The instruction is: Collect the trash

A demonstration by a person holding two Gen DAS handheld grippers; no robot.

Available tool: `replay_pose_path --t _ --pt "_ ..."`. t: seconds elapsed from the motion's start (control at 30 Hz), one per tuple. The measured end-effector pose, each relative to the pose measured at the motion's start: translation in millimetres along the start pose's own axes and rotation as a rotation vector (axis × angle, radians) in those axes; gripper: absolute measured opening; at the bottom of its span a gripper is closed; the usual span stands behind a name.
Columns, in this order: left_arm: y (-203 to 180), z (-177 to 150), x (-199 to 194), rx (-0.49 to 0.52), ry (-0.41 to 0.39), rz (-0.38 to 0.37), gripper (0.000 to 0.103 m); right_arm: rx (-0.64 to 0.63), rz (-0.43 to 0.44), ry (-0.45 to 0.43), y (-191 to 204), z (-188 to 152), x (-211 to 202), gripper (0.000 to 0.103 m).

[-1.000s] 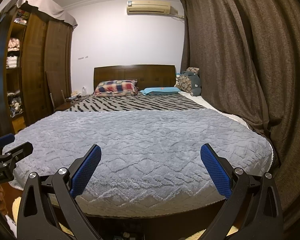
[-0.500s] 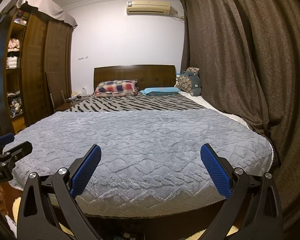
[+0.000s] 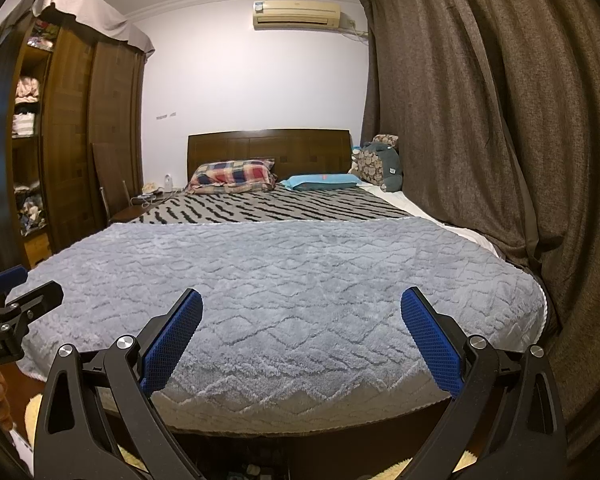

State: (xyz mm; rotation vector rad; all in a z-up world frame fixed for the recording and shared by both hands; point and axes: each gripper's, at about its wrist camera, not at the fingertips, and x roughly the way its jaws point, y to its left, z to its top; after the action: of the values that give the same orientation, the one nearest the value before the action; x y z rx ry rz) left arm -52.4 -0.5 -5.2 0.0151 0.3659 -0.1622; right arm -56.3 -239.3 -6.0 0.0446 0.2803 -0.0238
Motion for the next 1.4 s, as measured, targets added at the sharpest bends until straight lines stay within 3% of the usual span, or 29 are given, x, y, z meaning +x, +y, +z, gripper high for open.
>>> replay_pose_path --t 1.4 --pt "2.0 -0.4 -1.1 -0.008 -0.009 0.007 0.095 0.001 -0.004 0.012 3.0 -3.0 1.1 0.1"
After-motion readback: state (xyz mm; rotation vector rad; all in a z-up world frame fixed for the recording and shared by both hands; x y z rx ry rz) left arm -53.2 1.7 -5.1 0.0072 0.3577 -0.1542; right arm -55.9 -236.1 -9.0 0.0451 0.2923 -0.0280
